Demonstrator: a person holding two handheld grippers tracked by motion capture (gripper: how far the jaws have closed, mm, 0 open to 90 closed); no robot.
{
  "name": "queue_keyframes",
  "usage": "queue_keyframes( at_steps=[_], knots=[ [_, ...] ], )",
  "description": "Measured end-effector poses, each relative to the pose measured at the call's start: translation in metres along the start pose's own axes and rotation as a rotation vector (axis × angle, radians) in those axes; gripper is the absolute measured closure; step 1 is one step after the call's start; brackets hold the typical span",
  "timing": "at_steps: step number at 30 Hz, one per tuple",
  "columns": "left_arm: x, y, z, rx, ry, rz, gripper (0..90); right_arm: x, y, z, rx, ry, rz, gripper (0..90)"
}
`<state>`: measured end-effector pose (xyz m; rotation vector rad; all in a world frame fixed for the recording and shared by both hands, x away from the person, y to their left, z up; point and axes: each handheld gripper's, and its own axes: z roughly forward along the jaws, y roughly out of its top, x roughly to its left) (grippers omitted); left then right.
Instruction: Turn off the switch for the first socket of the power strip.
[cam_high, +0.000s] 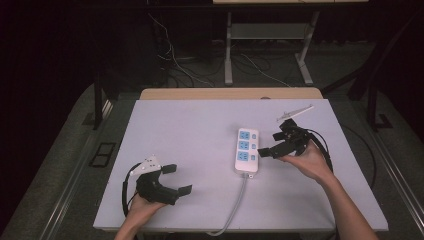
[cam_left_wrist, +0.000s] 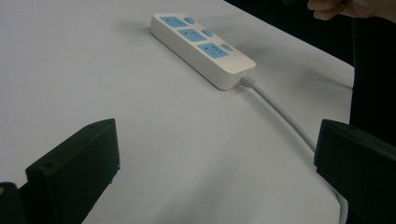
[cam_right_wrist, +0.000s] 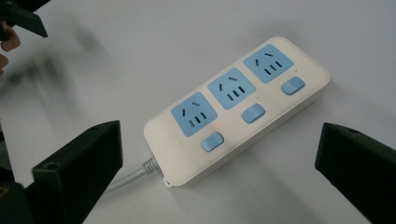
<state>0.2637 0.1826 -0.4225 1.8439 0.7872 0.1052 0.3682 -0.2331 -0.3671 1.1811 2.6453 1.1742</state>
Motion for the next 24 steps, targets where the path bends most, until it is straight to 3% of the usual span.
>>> queue_keyframes(
  at_steps=[13,16,24],
  knots=[
    [0.001,0.000,0.001,0.001,0.001,-0.001,0.0,-0.001,0.013,0.011,0.032,-0.002,-0.013,0.7],
    [0.001,0.000,0.001,0.001,0.000,-0.001,0.0,-0.001,0.014,0.013,0.038,0.005,-0.030,15.9],
    [0.002,-0.001,0.001,0.005,0.001,-0.003,0.0,-0.003,0.016,0.020,0.061,0.010,-0.038,31.3]
  ],
)
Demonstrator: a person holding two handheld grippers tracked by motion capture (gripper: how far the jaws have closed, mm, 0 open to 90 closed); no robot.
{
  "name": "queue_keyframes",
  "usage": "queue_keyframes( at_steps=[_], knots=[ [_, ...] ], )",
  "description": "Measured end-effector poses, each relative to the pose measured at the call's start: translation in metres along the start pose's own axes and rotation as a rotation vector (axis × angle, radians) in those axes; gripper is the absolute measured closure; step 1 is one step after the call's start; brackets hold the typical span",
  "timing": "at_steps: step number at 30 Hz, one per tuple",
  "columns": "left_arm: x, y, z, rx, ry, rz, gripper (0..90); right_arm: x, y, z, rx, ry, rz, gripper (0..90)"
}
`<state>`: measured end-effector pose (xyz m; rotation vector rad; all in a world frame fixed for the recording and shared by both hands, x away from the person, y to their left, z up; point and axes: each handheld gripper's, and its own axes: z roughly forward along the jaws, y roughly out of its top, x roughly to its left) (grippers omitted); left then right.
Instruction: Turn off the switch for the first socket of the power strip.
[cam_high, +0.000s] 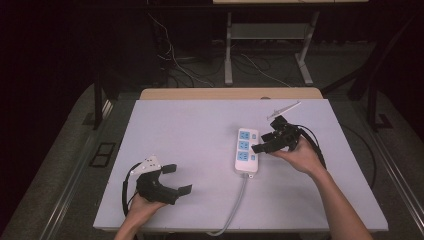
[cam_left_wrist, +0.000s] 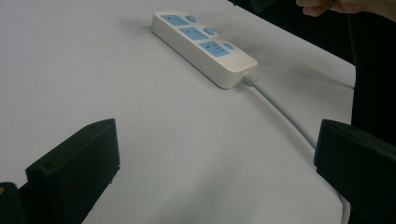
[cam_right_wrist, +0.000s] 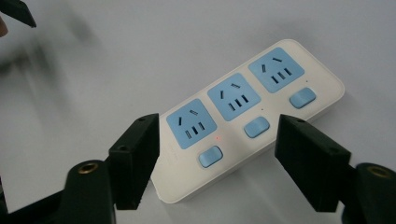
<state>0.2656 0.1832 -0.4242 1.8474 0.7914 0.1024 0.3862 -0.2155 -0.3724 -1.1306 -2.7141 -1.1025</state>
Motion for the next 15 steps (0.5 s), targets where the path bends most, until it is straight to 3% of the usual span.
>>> queue_keyframes(
  at_steps=[15],
  knots=[
    [0.001,0.000,0.002,0.005,0.000,-0.001,0.0,-0.002,0.001,0.011,0.037,0.048,-0.009,53.6]
  ],
)
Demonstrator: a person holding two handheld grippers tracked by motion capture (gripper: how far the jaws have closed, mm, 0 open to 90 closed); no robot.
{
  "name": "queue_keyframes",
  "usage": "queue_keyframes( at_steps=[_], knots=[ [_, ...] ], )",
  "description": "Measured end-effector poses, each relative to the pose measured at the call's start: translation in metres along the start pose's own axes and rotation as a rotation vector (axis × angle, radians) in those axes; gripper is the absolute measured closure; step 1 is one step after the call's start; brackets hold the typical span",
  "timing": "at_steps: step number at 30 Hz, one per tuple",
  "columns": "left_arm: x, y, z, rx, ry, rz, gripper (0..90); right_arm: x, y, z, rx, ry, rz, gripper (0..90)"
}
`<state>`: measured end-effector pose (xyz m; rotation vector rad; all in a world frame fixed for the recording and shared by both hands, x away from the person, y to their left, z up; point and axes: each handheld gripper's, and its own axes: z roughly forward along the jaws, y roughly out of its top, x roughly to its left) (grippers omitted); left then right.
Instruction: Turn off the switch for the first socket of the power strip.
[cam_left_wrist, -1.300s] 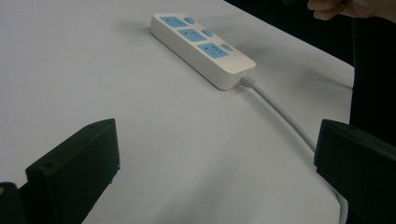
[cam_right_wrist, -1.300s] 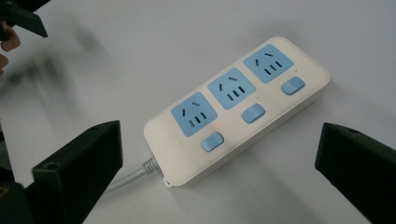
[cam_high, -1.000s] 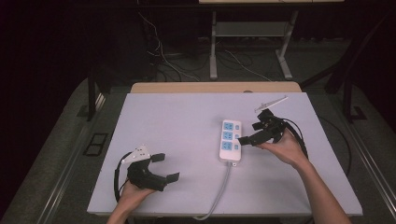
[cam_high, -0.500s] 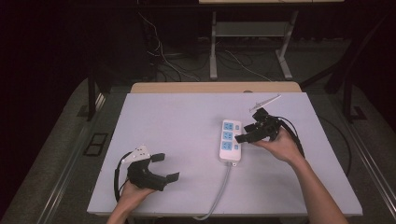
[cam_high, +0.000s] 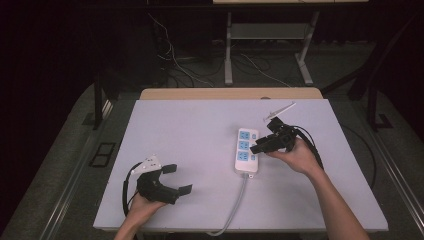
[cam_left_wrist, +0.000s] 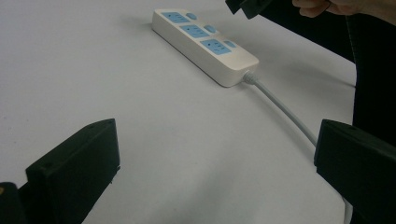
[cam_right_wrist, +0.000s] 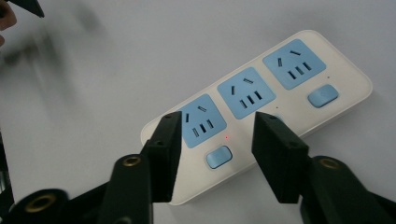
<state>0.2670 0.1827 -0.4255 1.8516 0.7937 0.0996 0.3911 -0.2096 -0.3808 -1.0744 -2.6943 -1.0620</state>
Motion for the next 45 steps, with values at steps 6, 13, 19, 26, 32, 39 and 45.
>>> queue_keyframes(
  at_steps=[6,13,19,26,32,39,45],
  knots=[
    [0.000,0.000,0.001,0.006,-0.002,0.002,0.0,-0.002,0.000,0.005,0.025,0.034,-0.002,69.8],
    [0.000,0.000,0.001,0.011,-0.004,0.005,0.0,-0.005,-0.001,0.011,0.042,0.051,0.002,82.1],
    [0.000,-0.001,0.001,0.012,-0.005,0.005,0.0,-0.005,-0.001,0.016,0.058,0.048,0.002,89.6],
    [0.000,-0.001,0.001,0.013,-0.004,0.006,0.0,-0.005,-0.002,0.024,0.075,0.046,-0.007,89.7],
    [0.000,-0.001,0.001,0.015,-0.003,0.005,0.0,-0.005,-0.002,0.029,0.091,0.036,-0.013,89.7],
    [0.000,-0.001,0.001,0.015,-0.003,0.005,0.0,-0.005,-0.006,0.032,0.099,0.014,-0.019,89.7],
    [0.000,-0.001,0.001,0.015,-0.003,0.005,0.0,-0.005,-0.009,0.031,0.080,0.009,-0.025,89.7]
  ],
)
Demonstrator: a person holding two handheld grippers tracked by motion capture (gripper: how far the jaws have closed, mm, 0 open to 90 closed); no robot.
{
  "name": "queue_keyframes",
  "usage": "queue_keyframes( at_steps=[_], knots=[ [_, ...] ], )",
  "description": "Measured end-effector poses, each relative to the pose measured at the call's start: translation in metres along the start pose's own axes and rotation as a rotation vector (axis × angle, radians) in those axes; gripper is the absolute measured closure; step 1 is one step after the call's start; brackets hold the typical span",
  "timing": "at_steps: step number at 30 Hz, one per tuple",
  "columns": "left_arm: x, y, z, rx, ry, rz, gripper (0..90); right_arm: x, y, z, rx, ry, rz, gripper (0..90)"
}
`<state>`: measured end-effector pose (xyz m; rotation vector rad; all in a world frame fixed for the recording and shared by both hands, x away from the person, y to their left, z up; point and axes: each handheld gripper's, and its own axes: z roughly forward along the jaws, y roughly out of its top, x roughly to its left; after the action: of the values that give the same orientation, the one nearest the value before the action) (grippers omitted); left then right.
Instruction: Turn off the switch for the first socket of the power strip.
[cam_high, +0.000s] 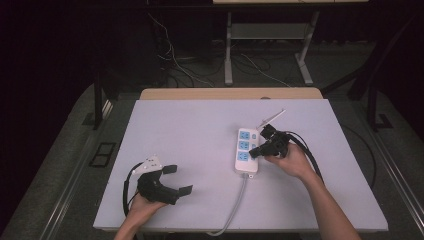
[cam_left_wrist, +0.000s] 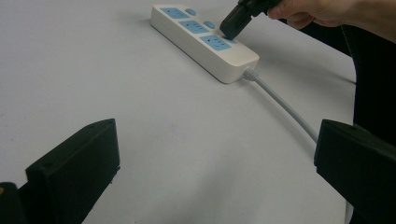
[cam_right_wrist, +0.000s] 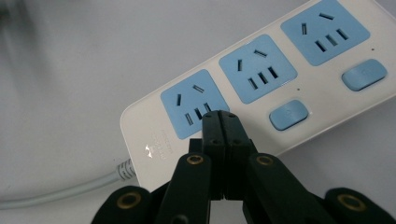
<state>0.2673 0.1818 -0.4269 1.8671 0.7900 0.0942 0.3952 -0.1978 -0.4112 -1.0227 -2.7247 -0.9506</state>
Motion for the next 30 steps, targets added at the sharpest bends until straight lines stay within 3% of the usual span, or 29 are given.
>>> queue_keyframes(
  at_steps=[16,30],
  knots=[
    [-0.0007,-0.0001,0.0002,0.001,-0.001,-0.001,0.0,-0.0021,-0.0069,0.0006,-0.051,0.012,-0.013,90.0],
    [-0.0001,-0.0004,0.0000,0.005,0.002,0.000,0.0,0.0004,-0.0061,0.0014,-0.034,-0.006,-0.021,90.0]
  ],
)
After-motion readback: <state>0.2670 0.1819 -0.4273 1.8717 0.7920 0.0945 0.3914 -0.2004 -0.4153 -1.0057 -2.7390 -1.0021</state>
